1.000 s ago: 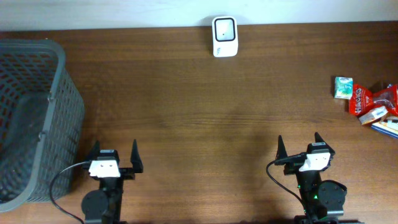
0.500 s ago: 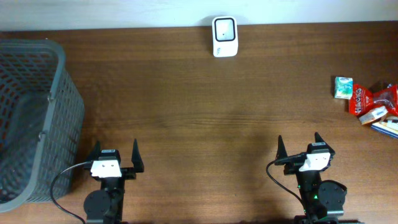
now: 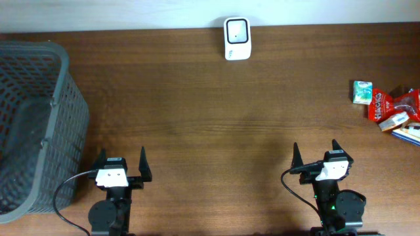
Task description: Scan the item barcode
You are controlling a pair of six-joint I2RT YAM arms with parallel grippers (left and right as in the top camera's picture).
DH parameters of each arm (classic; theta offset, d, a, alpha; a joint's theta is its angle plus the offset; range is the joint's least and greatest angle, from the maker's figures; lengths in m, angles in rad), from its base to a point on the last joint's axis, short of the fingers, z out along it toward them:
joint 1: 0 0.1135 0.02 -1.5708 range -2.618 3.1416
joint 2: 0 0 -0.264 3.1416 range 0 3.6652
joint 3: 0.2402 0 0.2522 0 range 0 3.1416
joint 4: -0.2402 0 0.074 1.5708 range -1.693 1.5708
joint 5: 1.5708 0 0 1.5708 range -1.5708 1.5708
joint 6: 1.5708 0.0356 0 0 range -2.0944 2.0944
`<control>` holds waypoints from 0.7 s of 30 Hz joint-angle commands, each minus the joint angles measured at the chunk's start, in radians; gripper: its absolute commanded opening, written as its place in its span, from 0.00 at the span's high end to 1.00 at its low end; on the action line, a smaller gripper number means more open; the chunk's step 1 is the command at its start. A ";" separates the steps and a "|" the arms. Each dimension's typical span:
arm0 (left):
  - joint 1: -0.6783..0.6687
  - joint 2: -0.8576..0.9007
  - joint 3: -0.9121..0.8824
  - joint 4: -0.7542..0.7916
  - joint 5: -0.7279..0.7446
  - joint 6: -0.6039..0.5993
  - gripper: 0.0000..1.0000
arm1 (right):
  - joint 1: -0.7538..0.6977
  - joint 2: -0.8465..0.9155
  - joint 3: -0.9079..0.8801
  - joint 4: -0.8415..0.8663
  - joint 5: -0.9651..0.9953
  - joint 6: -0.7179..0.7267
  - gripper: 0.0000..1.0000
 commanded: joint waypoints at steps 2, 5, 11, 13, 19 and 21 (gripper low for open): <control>-0.004 -0.006 -0.009 0.005 -0.007 0.016 0.01 | 0.006 -0.007 -0.008 0.000 0.002 0.001 0.01; -0.004 -0.006 -0.009 0.005 -0.007 0.016 0.01 | 0.006 -0.007 -0.008 -0.003 0.018 0.001 0.01; -0.004 -0.006 -0.009 0.005 -0.007 0.016 0.01 | 0.006 -0.007 -0.008 -0.005 0.025 0.042 0.01; -0.004 -0.006 -0.009 0.005 -0.007 0.016 0.01 | 0.006 -0.007 -0.008 -0.004 0.032 0.042 0.02; -0.004 -0.006 -0.009 0.005 -0.007 0.016 0.01 | 0.006 -0.007 -0.008 -0.004 0.032 0.042 0.01; -0.004 -0.006 -0.009 0.005 -0.007 0.016 0.01 | 0.006 -0.007 -0.008 -0.004 0.032 0.042 0.01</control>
